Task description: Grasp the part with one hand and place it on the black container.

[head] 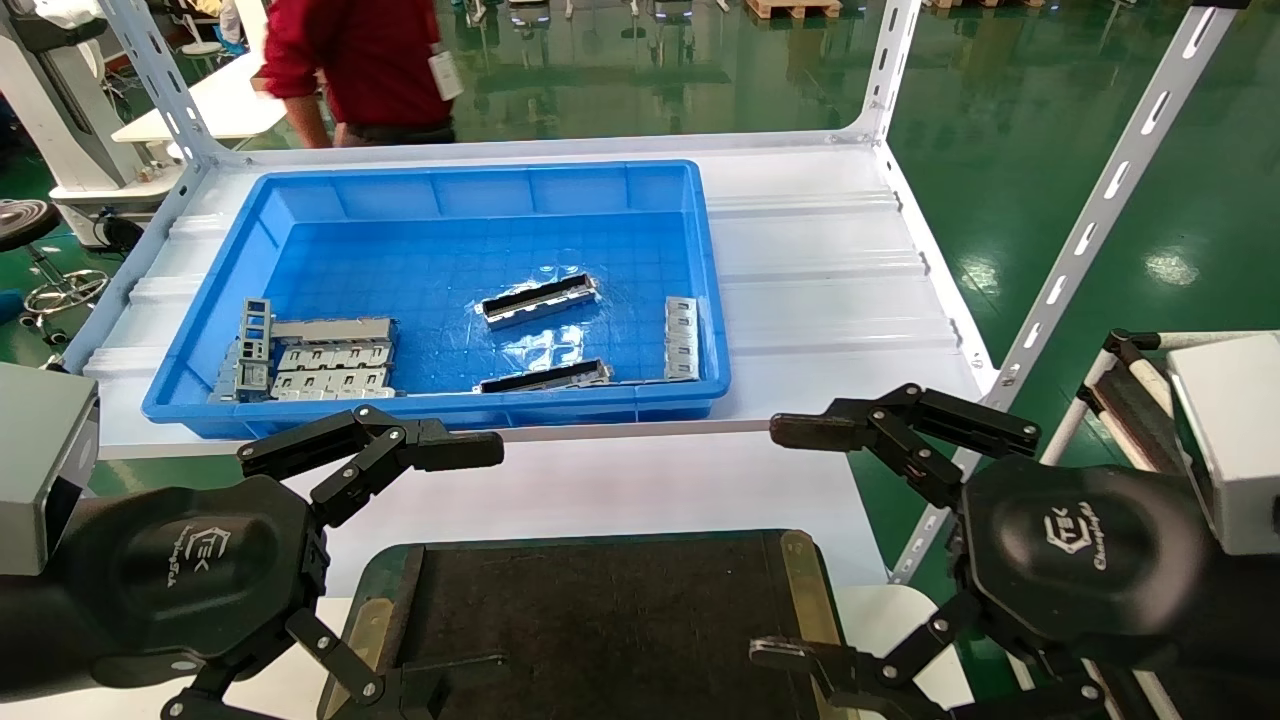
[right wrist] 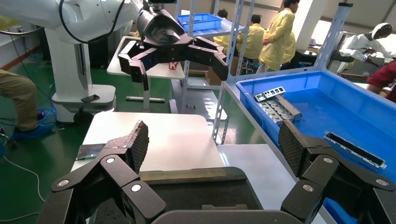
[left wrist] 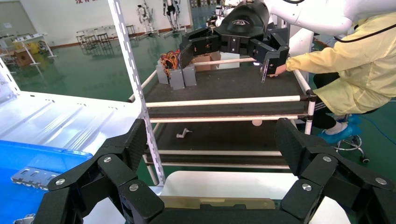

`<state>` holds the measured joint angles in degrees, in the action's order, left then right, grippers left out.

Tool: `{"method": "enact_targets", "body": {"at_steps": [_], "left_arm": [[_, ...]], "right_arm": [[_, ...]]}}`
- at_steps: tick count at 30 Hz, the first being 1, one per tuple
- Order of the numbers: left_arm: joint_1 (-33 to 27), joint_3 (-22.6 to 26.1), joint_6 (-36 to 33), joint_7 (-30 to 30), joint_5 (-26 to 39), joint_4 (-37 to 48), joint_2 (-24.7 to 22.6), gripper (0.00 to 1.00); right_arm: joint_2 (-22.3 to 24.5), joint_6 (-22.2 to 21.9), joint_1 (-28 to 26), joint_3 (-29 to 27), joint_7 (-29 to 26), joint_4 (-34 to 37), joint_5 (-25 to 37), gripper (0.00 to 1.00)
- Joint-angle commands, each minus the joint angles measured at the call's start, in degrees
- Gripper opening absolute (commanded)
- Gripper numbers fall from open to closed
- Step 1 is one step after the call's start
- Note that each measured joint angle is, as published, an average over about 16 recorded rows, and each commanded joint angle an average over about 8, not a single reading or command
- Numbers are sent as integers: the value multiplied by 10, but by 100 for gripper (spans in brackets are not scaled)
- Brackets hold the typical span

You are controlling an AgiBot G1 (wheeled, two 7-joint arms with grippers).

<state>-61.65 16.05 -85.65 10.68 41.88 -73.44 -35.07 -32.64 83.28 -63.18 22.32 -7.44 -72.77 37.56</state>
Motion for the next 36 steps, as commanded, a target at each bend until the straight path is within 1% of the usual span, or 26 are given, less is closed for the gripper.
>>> {"method": "enact_targets", "body": {"at_steps": [1,36], "left_arm": [[0,0,0,0,0,0,0,100],[0,0,0,0,0,0,0,100]], "right_arm": [[0,0,0,0,0,0,0,100],[0,0,0,0,0,0,0,100]]}}
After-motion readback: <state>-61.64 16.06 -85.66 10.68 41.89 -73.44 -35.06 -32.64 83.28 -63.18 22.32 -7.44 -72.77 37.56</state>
